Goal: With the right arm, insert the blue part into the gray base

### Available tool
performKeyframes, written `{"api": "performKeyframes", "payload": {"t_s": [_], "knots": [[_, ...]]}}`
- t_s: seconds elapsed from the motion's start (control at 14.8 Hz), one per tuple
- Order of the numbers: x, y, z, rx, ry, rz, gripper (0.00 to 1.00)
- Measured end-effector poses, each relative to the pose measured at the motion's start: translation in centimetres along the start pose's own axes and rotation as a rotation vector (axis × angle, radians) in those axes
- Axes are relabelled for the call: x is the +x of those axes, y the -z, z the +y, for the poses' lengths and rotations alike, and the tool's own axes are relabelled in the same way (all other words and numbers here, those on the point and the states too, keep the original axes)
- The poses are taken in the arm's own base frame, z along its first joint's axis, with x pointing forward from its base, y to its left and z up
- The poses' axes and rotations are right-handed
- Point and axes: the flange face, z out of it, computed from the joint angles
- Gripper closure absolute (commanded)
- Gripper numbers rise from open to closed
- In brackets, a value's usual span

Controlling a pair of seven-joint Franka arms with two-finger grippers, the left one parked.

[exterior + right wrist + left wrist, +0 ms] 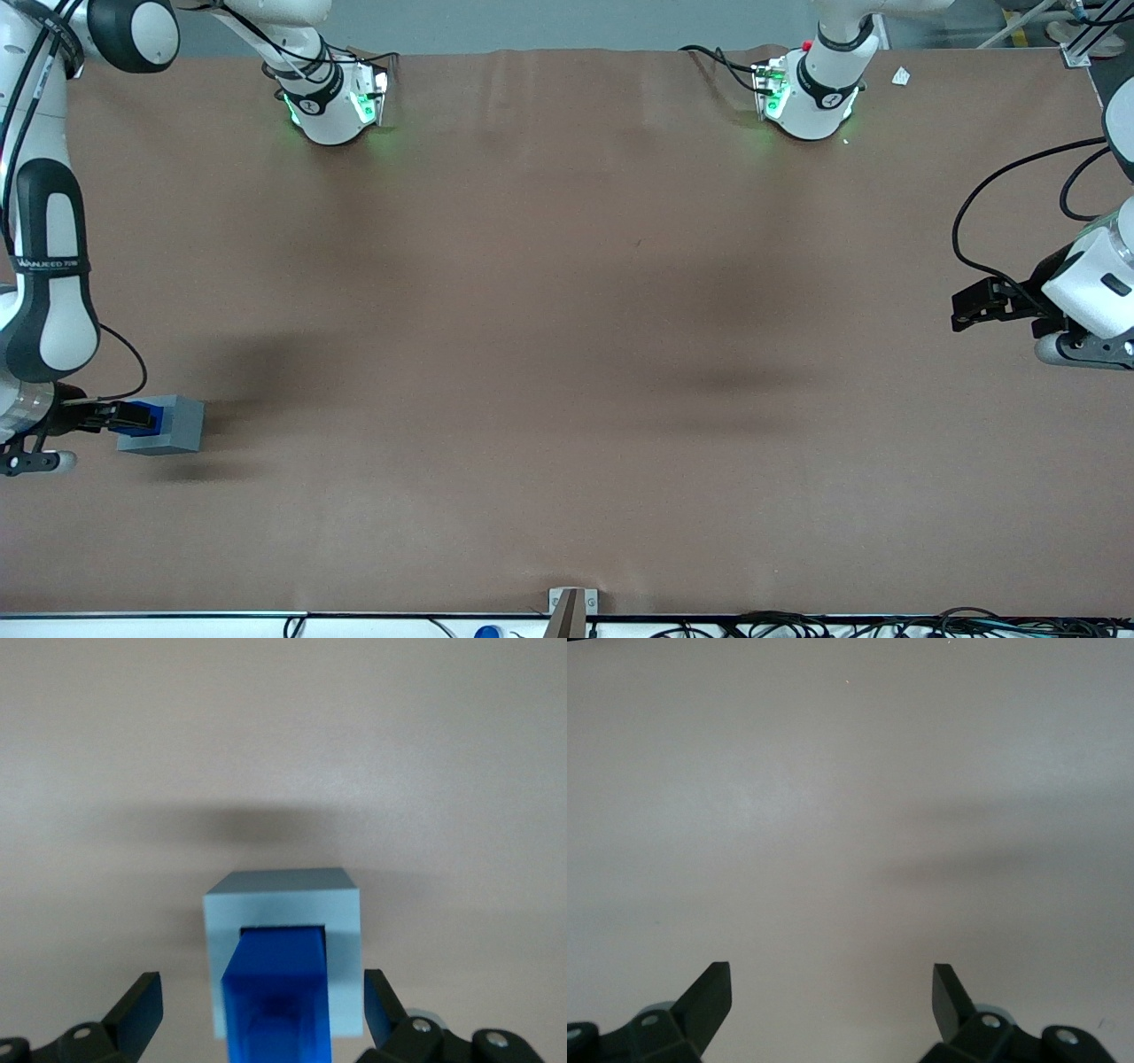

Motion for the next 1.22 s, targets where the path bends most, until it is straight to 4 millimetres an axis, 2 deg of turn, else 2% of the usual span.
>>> {"api": "performKeyframes", "payload": {"t_s": [0.14,0.34,0.47,0.75,1.02,1.15,1.22], "knots": [[-0.8,4.4,-1.1,0.024,0.006,-0.032,0.00],[-3.0,12.4,-3.7,0.047,-0.038,-0.057,0.00],[-4.8,16.1,-5.6,0.048,-0.071,-0.037,0.00],[-8.5,20.1,-11.9,0.025,-0.116,-0.027,0.00],[-10.7,23.6,-19.1,-0.043,-0.126,-0.017,0.00],[-11.7,25.5,-21.4,-0.057,-0.130,-0.005,0.00],[-12.3,26.5,-21.8,-0.056,-0.132,0.006,0.00]]}}
